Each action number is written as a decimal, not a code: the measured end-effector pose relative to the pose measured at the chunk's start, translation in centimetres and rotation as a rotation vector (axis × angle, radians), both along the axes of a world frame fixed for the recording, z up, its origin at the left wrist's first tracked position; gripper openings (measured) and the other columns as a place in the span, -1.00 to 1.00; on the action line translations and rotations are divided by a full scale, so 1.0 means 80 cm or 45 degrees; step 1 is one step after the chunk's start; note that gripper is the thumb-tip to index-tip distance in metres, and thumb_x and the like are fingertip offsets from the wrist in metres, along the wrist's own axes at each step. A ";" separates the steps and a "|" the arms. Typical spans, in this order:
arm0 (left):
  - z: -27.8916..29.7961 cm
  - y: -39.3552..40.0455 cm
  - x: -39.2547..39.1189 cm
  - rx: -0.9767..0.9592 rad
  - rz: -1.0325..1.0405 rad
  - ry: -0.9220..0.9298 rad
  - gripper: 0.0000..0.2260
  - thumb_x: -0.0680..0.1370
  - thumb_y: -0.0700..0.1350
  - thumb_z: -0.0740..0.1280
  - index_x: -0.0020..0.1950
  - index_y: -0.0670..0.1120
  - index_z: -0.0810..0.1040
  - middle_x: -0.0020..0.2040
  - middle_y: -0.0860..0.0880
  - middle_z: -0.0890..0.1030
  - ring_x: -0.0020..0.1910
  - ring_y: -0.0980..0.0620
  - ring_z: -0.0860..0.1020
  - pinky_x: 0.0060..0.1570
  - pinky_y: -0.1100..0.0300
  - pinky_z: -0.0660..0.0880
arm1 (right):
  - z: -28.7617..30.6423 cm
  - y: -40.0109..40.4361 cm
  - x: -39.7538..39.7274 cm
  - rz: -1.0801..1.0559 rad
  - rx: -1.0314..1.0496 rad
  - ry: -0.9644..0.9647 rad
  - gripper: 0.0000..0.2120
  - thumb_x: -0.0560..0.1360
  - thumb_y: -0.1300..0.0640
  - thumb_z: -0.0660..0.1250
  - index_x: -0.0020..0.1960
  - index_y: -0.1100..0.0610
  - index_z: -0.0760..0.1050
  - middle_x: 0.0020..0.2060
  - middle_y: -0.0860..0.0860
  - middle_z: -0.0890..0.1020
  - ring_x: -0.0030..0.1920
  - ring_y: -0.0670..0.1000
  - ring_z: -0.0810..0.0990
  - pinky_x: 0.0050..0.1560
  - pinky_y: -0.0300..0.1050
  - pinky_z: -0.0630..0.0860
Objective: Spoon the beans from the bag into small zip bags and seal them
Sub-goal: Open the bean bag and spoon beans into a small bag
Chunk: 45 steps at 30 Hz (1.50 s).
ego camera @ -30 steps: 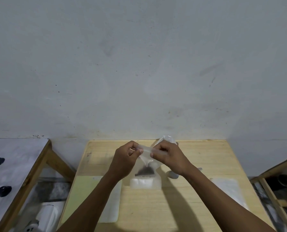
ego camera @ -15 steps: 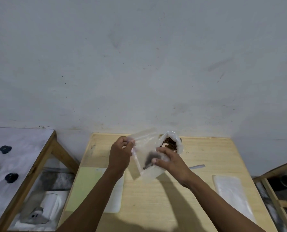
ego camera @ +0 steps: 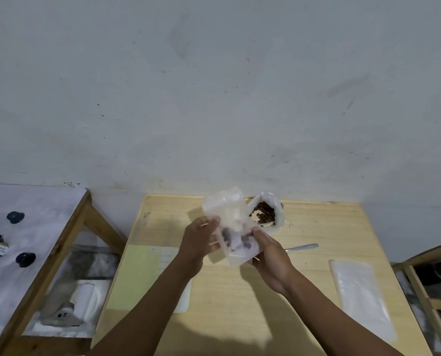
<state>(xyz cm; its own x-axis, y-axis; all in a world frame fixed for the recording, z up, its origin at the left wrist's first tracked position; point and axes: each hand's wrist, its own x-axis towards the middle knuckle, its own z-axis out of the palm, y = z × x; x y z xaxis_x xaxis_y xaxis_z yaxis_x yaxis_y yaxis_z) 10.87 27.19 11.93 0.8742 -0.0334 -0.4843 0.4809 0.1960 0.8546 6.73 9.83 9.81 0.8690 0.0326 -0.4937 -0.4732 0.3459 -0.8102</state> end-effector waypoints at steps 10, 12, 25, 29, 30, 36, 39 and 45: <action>-0.025 0.019 -0.008 0.480 -0.326 -0.179 -0.87 0.58 -0.12 0.32 -0.10 -0.05 0.64 -0.18 0.02 0.68 -0.14 -0.05 0.63 -0.07 0.03 0.58 | -0.015 -0.007 -0.003 0.120 -0.270 -0.037 -0.68 0.49 -0.05 0.40 -0.14 0.24 0.58 -0.21 0.16 0.63 -0.18 0.11 0.55 -0.06 -0.01 0.46; -0.027 0.023 -0.008 0.490 -0.368 -0.193 -0.86 0.59 -0.16 0.30 -0.12 -0.07 0.62 -0.27 0.11 0.64 -0.21 0.05 0.58 -0.16 0.13 0.55 | -0.023 -0.006 -0.004 0.148 -0.294 -0.019 -0.73 0.55 0.05 0.35 -0.16 0.25 0.57 -0.25 0.15 0.62 -0.22 0.09 0.56 -0.11 -0.04 0.51; -0.074 0.011 -0.055 0.451 -0.302 0.057 -0.52 0.52 -0.09 0.44 0.37 0.03 0.34 0.00 -0.07 0.62 -0.09 -0.01 0.65 -0.30 0.25 0.54 | -0.068 0.001 -0.011 -0.049 -0.669 0.011 -0.84 0.59 0.27 0.21 0.10 0.09 0.50 -0.30 0.11 0.61 -0.33 0.02 0.55 -0.30 -0.09 0.51; -0.091 0.014 -0.064 0.576 -0.390 -0.066 -0.23 0.48 -0.13 0.48 0.54 0.13 0.10 -0.11 -0.07 0.60 -0.18 0.04 0.62 -0.38 0.32 0.51 | -0.088 -0.005 -0.028 0.050 -0.876 -0.056 -0.69 0.57 0.27 0.20 0.17 -0.05 0.53 -0.33 0.02 0.62 -0.35 -0.04 0.56 -0.31 -0.14 0.51; -0.095 0.014 -0.066 0.635 -0.390 -0.093 -0.21 0.48 -0.15 0.48 0.54 0.15 0.06 -0.15 -0.05 0.59 -0.21 0.06 0.60 -0.38 0.33 0.49 | -0.094 -0.007 -0.033 0.095 -0.919 -0.064 -0.69 0.56 0.27 0.20 0.18 -0.04 0.53 -0.35 0.02 0.63 -0.37 -0.05 0.55 -0.33 -0.19 0.49; -0.134 0.018 -0.081 1.012 -0.468 -0.263 -0.54 0.51 -0.15 0.44 0.37 0.01 0.40 -0.14 0.01 0.58 -0.18 0.14 0.56 -0.21 0.43 0.43 | -0.132 -0.011 -0.064 0.370 -1.000 -0.007 -0.53 0.52 0.28 0.27 0.40 0.04 0.39 -0.27 -0.06 0.60 -0.30 -0.11 0.54 -0.27 -0.29 0.46; -0.150 0.019 -0.095 1.032 -0.581 -0.274 -0.63 0.50 -0.09 0.45 0.29 0.04 0.50 0.05 0.00 0.56 -0.10 0.17 0.54 -0.14 0.48 0.45 | -0.137 -0.009 -0.069 0.483 -0.990 -0.030 -0.43 0.50 0.26 0.30 0.48 0.02 0.31 -0.22 -0.03 0.63 -0.29 -0.11 0.56 -0.28 -0.35 0.46; -0.169 0.029 -0.110 1.139 -0.746 -0.258 -0.38 0.44 0.04 0.50 0.44 0.05 0.35 0.25 -0.02 0.40 0.19 0.03 0.49 0.12 0.26 0.47 | -0.156 -0.007 -0.063 0.723 -1.218 -0.263 -0.35 0.50 0.10 0.32 0.53 -0.02 0.17 -0.01 0.10 0.48 -0.07 -0.05 0.40 -0.03 -0.33 0.32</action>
